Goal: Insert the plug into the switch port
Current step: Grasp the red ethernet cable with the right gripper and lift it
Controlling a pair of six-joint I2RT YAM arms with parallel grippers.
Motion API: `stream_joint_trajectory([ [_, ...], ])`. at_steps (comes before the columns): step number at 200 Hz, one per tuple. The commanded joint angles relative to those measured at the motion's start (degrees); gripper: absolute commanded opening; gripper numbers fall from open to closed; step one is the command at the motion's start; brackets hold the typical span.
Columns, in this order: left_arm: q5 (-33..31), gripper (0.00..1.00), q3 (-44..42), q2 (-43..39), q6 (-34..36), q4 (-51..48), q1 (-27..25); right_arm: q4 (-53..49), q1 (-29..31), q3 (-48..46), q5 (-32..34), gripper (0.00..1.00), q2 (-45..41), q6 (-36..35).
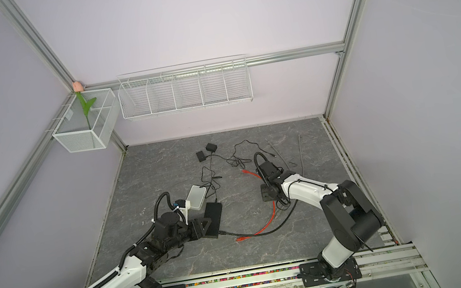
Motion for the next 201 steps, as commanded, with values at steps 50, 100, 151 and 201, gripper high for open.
stream_joint_trajectory([
  [50, 2.8, 0.51, -0.2, -6.0, 1.9, 3.5, 0.1, 12.9, 0.9, -6.0, 0.1, 0.06, -26.8, -0.4],
  [100, 5.4, 0.51, -1.2, -6.3, 0.7, 8.1, 0.1, 12.7, 0.8, -9.1, 3.0, 0.07, -34.1, -0.9],
  [151, 6.0, 0.51, -1.4, -6.5, 0.2, 8.5, 0.1, 4.1, -0.7, -9.8, 17.9, 0.06, -30.8, 6.4],
  [201, 4.6, 0.51, -2.1, -9.8, 0.4, 6.4, 0.0, 4.3, -2.2, -13.0, 23.0, 0.07, -28.1, 12.6],
])
